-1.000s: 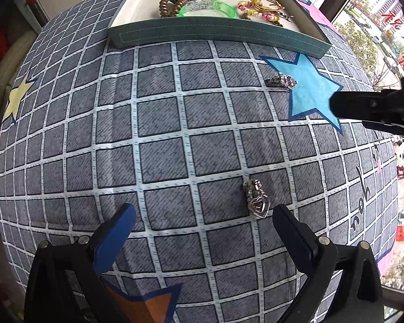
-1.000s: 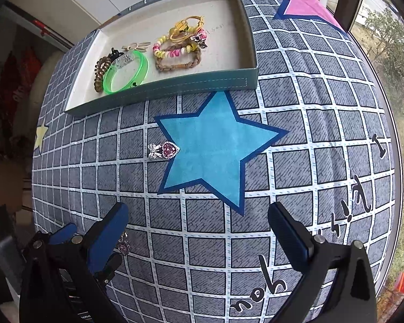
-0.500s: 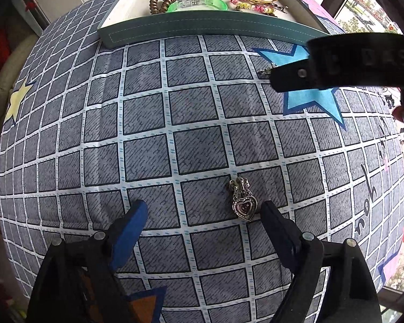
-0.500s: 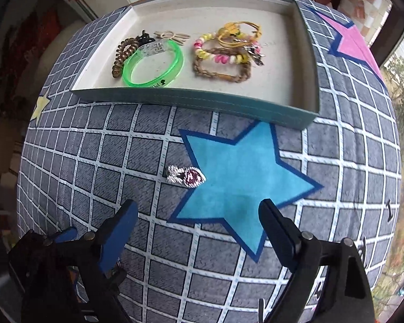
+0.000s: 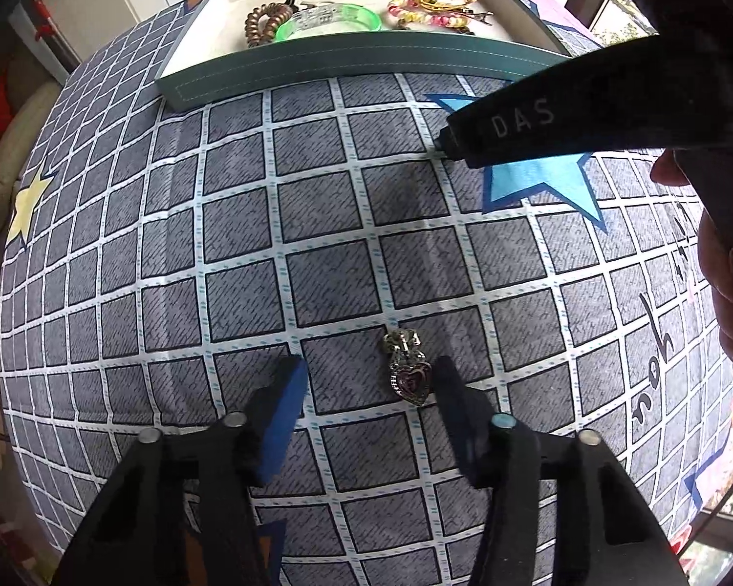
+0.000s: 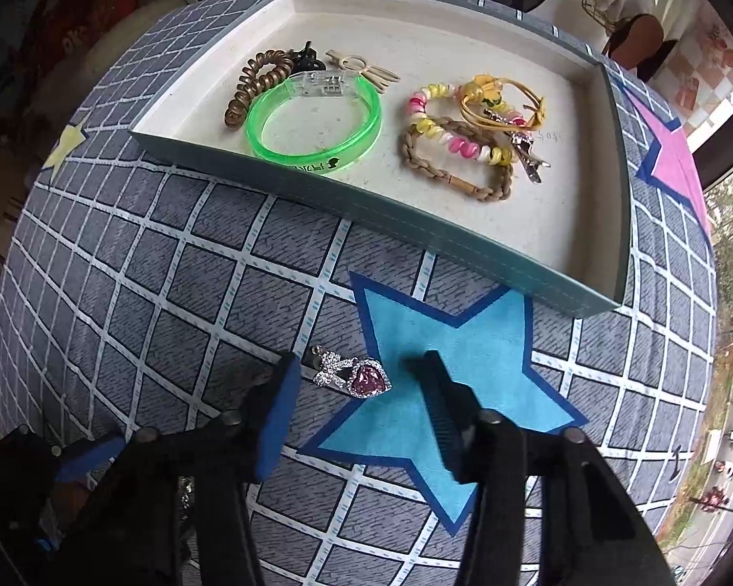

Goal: Organize jewelry
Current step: 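Grasp the silver heart pendant with the left tool while the right tool grasps the pink heart brooch, then carry the heart pendant into the tray with the left tool while the right tool carries the brooch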

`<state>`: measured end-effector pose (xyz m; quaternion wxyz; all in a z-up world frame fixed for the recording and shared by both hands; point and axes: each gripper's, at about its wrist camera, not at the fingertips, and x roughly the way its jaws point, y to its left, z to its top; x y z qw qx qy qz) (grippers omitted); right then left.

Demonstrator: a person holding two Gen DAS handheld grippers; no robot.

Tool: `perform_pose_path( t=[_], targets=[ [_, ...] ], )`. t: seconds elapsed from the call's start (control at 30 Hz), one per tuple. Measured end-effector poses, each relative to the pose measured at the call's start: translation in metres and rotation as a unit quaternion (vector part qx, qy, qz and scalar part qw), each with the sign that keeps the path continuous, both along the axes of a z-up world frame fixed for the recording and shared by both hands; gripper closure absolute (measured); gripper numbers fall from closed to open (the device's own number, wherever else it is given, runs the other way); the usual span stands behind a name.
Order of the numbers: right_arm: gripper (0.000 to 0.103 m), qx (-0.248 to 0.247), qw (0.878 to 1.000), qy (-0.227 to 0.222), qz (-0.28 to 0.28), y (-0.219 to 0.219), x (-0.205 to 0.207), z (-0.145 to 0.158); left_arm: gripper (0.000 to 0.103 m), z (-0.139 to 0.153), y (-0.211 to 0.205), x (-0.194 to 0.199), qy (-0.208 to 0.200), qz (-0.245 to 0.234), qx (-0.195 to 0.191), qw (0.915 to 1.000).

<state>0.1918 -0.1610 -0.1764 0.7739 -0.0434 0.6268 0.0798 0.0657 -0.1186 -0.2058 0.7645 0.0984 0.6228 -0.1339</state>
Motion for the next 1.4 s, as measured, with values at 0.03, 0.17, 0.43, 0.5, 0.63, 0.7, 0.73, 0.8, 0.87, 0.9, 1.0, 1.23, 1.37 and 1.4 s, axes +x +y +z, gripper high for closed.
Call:
perform_pose_path(
  t=[0.03, 0.17, 0.43, 0.5, 0.63, 0.7, 0.73, 0.8, 0.87, 0.9, 1.0, 1.23, 1.37, 1.4],
  targets=[
    [0.064, -0.002, 1.000, -0.001, -0.002, 0.000, 0.000, 0.000, 0.053, 0.001, -0.001, -0.001, 0.000, -0.003, -0.001, 1.0000],
    [0.072, 0.004, 1.000, -0.001, -0.020, -0.002, 0.001, -0.001, 0.073, 0.004, 0.003, 0.004, 0.011, -0.003, -0.022, 0.9997],
    [0.090, 0.071, 0.993, 0.015, -0.092, -0.038, -0.014, 0.005, 0.073, 0.012, 0.024, 0.030, 0.038, 0.030, -0.090, 0.9948],
    [0.090, 0.081, 0.991, 0.018, -0.106, -0.048, -0.019, 0.007, 0.073, 0.015, 0.026, 0.036, 0.037, 0.031, -0.095, 0.9943],
    [0.090, 0.102, 0.986, 0.021, -0.132, -0.064, -0.029, 0.011, 0.073, 0.025, 0.027, 0.050, 0.029, 0.032, -0.098, 0.9943],
    [0.090, 0.112, 0.984, 0.020, -0.140, -0.073, -0.035, 0.014, 0.073, 0.028, 0.033, 0.057, 0.024, 0.033, -0.100, 0.9941],
    [0.090, 0.117, 0.982, 0.019, -0.145, -0.075, -0.037, 0.016, 0.073, 0.031, 0.032, 0.061, 0.022, 0.033, -0.101, 0.9941],
    [0.090, 0.126, 0.980, 0.017, -0.153, -0.080, -0.041, 0.021, 0.073, 0.034, 0.035, 0.066, 0.018, 0.030, -0.103, 0.9940],
    [0.090, 0.133, 0.978, 0.015, -0.159, -0.084, -0.044, 0.024, 0.073, 0.040, 0.036, 0.072, 0.012, 0.025, -0.105, 0.9941],
    [0.090, 0.137, 0.977, 0.014, -0.162, -0.086, -0.044, 0.028, 0.073, 0.045, 0.047, 0.076, 0.010, 0.024, -0.106, 0.9941],
    [0.090, 0.143, 0.976, 0.008, -0.165, -0.092, -0.046, 0.038, 0.073, 0.051, 0.081, 0.079, -0.003, 0.020, -0.108, 0.9940],
    [0.090, 0.158, 0.971, -0.011, -0.177, -0.101, -0.035, 0.059, 0.073, 0.078, 0.075, 0.107, -0.044, 0.013, -0.107, 0.9932],
    [0.090, 0.160, 0.970, -0.025, -0.179, -0.105, -0.026, 0.072, 0.073, 0.090, 0.069, 0.127, -0.064, 0.014, -0.106, 0.9922],
    [0.090, 0.160, 0.970, -0.028, -0.180, -0.106, -0.023, 0.074, 0.073, 0.092, 0.069, 0.134, -0.069, 0.016, -0.106, 0.9918]
  ],
)
